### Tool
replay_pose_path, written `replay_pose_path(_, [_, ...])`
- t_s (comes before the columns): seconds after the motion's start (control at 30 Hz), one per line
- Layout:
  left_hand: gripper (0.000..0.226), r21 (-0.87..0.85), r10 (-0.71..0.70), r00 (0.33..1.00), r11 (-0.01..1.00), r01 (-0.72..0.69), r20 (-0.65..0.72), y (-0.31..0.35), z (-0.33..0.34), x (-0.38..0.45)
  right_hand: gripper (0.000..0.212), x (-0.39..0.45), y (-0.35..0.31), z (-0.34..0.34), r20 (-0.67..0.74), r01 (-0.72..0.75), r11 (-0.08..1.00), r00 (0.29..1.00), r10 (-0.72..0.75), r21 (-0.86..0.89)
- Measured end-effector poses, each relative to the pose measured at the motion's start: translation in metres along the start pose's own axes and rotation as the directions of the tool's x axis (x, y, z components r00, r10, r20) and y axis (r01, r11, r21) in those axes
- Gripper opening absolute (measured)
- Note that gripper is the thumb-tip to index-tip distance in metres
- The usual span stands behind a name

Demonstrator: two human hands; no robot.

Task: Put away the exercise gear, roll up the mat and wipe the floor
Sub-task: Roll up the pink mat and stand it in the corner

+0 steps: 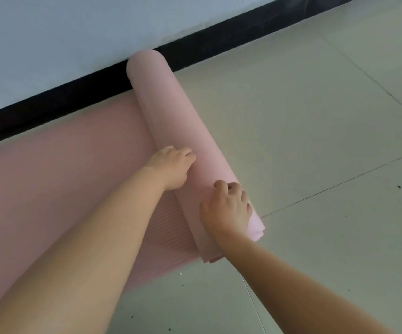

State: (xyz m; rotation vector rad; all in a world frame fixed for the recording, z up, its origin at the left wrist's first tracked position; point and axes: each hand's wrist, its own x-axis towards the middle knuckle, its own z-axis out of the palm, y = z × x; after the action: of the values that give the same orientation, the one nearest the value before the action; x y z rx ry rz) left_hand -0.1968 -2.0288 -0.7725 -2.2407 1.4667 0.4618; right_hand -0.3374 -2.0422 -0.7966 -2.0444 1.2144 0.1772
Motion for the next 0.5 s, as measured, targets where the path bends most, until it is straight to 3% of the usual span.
replay_pose_path(0.1, [0.055,-0.071,-0.074,0.997,0.995,0.072,-0.035,-0.009,0.012,-0.008,0.053,-0.001,-0.014,0.005,-0.013,-0.091,0.996,0.996,0.091,0.014])
replay_pose_path(0.17, [0.049,-0.097,-0.092,0.995,0.991,0.088,-0.042,-0.017,0.022,-0.011,0.04,-0.001,-0.021,0.007,-0.011,-0.177,0.984,0.984,0.177,0.029])
replay_pose_path(0.27, [0.04,-0.157,-0.091,0.986,0.985,0.068,-0.143,-0.033,0.037,-0.017,0.03,-0.005,-0.034,0.019,-0.068,-0.181,0.98,0.982,0.176,-0.08])
replay_pose_path(0.37, [0.036,-0.127,0.04,0.951,0.989,-0.082,-0.306,-0.051,0.047,-0.016,0.031,-0.007,-0.048,0.032,-0.124,-0.171,0.974,0.98,0.153,-0.15])
replay_pose_path(0.5, [0.038,-0.046,0.218,0.926,0.969,-0.244,-0.309,-0.079,0.059,-0.017,0.02,-0.012,-0.066,0.043,-0.082,-0.143,0.978,0.988,0.132,-0.152])
